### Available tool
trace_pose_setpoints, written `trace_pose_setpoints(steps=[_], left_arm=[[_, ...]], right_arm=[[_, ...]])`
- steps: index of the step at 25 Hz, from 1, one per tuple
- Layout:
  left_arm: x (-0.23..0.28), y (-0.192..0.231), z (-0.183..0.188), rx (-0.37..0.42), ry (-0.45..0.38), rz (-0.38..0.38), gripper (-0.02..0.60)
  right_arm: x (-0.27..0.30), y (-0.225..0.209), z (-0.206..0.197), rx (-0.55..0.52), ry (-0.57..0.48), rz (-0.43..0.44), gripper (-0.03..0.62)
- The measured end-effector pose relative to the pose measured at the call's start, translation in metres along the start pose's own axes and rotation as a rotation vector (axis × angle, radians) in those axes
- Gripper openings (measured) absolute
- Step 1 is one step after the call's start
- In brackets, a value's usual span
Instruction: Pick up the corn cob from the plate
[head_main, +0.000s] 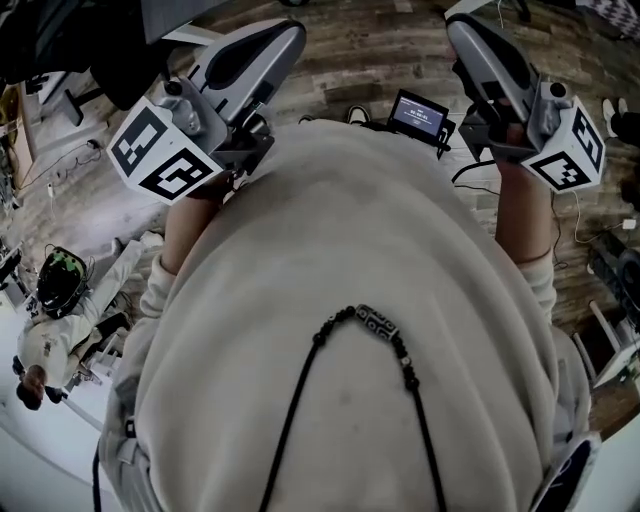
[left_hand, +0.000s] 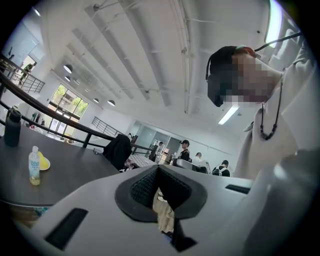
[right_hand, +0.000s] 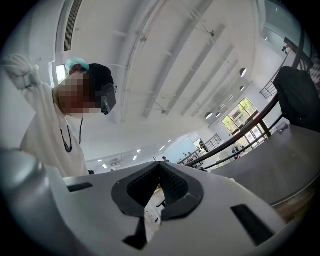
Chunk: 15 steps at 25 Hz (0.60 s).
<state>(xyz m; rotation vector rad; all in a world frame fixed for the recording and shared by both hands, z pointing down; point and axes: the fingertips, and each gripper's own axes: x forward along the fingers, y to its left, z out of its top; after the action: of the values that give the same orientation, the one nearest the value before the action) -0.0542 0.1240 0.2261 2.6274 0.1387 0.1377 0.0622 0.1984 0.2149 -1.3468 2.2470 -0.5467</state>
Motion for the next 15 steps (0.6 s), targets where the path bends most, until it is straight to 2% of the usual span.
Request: trace_pose_setpoints(steps=[8, 15], left_arm=[[0.002, 0.010, -0.008, -0.028, 0.040, 0.014, 0.002], [0.005, 0.022, -0.006, -0.033, 0.029, -0.055, 0.002]], right_arm=[[-0.006, -0.011, -0.001, 0.006, 0.017, 0.006, 0.015], [-0.004, -0.012, -0.003, -0.028, 0.020, -0.083, 0.015]])
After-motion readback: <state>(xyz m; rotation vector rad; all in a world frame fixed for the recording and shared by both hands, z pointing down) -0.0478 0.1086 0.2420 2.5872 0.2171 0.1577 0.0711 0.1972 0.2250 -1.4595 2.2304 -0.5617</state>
